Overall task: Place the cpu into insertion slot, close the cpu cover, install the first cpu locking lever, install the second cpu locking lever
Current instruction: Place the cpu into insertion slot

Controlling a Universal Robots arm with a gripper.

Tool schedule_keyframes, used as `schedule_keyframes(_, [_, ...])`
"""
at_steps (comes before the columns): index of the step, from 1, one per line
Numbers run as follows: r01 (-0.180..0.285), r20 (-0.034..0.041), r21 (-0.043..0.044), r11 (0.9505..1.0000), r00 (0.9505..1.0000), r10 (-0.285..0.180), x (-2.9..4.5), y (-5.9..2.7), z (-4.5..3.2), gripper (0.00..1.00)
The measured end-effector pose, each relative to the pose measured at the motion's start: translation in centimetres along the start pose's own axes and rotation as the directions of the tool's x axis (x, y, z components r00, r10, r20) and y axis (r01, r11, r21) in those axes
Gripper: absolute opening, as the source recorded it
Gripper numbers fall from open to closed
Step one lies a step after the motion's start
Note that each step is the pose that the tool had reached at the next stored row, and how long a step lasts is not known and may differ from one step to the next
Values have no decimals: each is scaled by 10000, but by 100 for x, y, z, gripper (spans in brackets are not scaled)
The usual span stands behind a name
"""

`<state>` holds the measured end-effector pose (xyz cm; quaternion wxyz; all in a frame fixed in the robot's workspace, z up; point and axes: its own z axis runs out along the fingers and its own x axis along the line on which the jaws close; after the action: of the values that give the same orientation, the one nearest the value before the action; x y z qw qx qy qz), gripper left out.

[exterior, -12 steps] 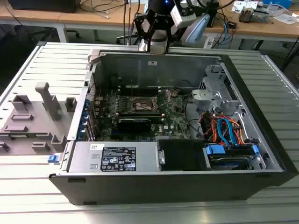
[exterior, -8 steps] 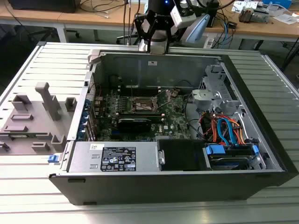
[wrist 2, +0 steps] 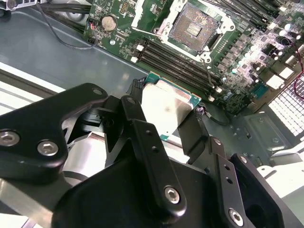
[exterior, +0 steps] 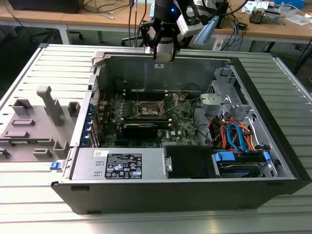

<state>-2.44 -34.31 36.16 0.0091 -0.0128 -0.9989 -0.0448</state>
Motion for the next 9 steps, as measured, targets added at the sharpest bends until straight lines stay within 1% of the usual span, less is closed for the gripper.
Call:
schedule_keyframes(1, [0,0,0,10000,10000,0,-1,-4,50,55])
schedule_keyframes(9, [3,1,-2,10000,10000,-3,-1,-24,69,55])
